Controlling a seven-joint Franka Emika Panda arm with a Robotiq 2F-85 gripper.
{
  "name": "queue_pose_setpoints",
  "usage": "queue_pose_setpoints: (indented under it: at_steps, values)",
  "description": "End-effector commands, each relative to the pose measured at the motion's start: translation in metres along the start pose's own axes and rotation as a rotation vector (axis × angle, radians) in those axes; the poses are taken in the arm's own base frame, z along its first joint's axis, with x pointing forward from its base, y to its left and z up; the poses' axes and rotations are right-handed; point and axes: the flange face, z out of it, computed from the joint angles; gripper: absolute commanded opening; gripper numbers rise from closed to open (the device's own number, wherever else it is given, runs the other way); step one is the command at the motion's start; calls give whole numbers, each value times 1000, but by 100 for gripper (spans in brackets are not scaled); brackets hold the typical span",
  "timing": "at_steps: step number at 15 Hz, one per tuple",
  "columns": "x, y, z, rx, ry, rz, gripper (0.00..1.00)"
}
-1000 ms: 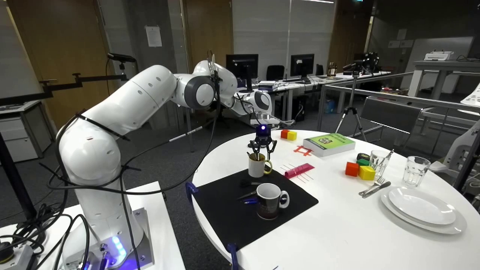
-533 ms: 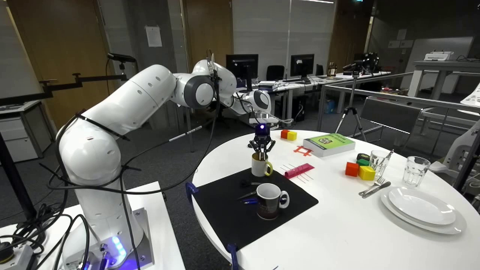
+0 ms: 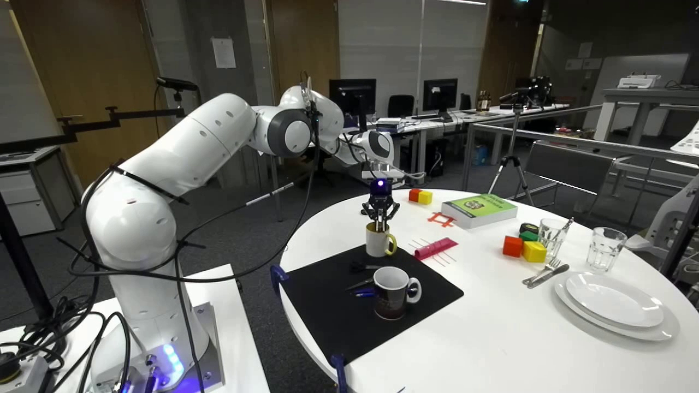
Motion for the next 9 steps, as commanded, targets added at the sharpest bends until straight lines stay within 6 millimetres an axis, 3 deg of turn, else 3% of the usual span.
queue_pose_setpoints:
  at_steps: [1,9]
  values:
    - [-12,-5,-14,18,5,13,4]
    - [-15,-12,-41,-4,48,6,4]
